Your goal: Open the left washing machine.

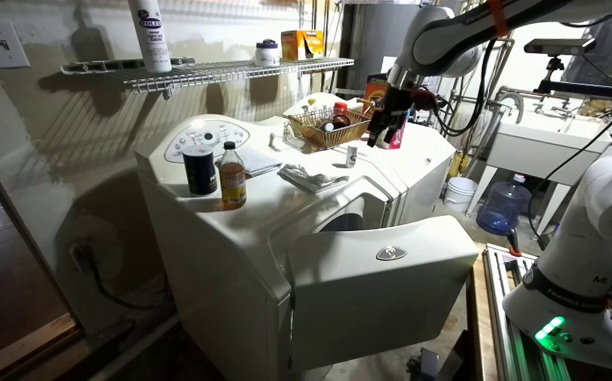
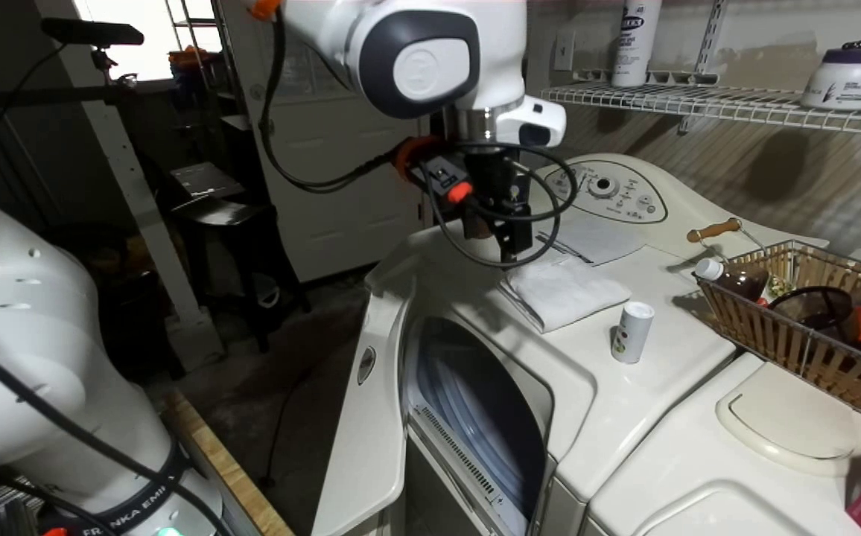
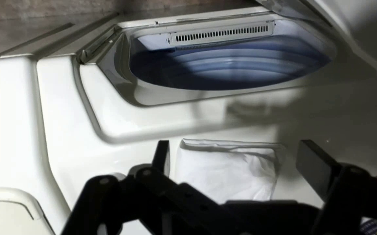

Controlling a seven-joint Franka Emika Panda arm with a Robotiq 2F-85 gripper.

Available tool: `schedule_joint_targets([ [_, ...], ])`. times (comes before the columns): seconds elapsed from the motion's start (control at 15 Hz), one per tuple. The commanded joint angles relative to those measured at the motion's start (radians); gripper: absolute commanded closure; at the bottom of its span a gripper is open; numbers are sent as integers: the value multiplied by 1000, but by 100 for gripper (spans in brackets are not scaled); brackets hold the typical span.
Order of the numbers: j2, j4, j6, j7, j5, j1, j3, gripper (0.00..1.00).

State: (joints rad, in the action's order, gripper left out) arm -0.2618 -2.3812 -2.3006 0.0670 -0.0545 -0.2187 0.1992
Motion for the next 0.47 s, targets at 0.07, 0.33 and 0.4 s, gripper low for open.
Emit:
schedule_joint_targets([
  [0.07,-191,-90,-7,6,23,18,-22,0],
  [0.33,-174,-67,2,-4,16,22,-18,0],
  [0.4,-178,-72,2,-3,16,22,-18,0],
])
